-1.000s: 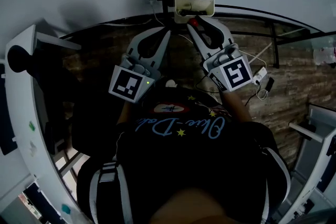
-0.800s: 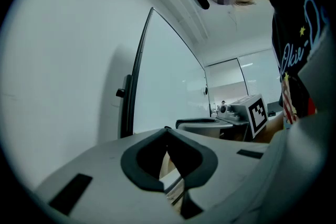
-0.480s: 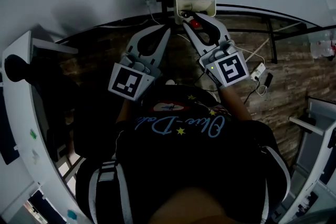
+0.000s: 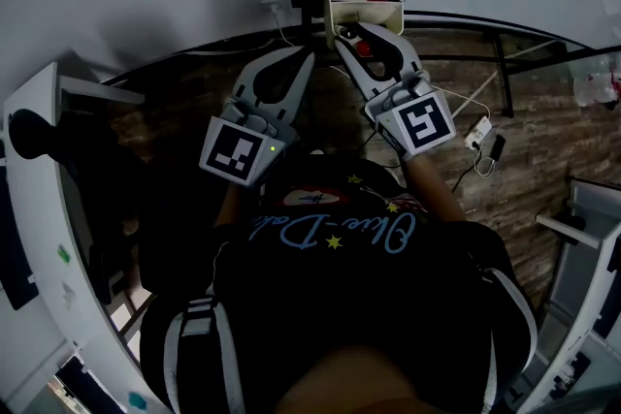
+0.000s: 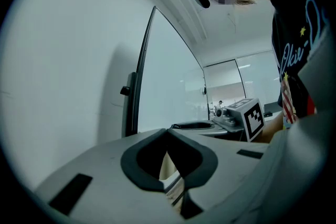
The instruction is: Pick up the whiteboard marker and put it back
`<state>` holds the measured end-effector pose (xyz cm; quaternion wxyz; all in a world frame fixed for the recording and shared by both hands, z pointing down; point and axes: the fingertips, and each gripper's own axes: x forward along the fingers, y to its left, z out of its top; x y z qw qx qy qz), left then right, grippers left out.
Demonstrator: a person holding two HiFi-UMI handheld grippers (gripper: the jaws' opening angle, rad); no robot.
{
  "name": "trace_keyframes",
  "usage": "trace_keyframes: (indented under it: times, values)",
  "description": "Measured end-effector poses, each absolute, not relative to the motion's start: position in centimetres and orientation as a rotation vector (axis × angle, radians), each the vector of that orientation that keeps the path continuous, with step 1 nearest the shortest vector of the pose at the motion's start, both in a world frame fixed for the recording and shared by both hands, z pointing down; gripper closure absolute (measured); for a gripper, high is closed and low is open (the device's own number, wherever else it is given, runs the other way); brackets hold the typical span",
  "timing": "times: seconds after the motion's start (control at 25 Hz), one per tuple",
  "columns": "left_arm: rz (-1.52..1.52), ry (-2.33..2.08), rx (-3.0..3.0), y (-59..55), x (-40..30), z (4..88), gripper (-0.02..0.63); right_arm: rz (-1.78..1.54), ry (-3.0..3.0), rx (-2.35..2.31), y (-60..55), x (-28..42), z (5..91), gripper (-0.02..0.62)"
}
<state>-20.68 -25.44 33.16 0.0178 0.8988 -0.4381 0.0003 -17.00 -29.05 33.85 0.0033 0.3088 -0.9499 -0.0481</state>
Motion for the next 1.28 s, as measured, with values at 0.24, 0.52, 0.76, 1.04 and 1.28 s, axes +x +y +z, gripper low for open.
trace_keyframes:
  times: [0.24, 0.52, 0.76, 1.04, 1.28]
  values:
    - [0.001, -1.359, 2.786, -25.7, -21.1, 33.2, 0.614, -0.159, -2.965, 0.964, -29.4, -17.5, 34.1, 0.471]
    - [0.0, -1.375, 2.779, -25.6, -21.7, 33.3, 0.614, -0.179, -2.94, 0.985, -29.7, -17.9, 34.2, 0.475]
    - [0.002, -1.375, 2.774, -25.4, -21.8, 33.4, 0.614, -0.197, -2.92, 1.015, -29.8, -17.7, 34.1, 0.505]
    - [-0.004, -1.386, 2.766, -25.1, -22.1, 33.6, 0.614, -0.228, -2.914, 1.029, -29.7, -17.5, 33.6, 0.506]
    - [-0.01, -1.383, 2.771, -24.7, -22.2, 33.5, 0.614, -0.27, -2.929, 1.036, -29.0, -17.2, 32.5, 0.506]
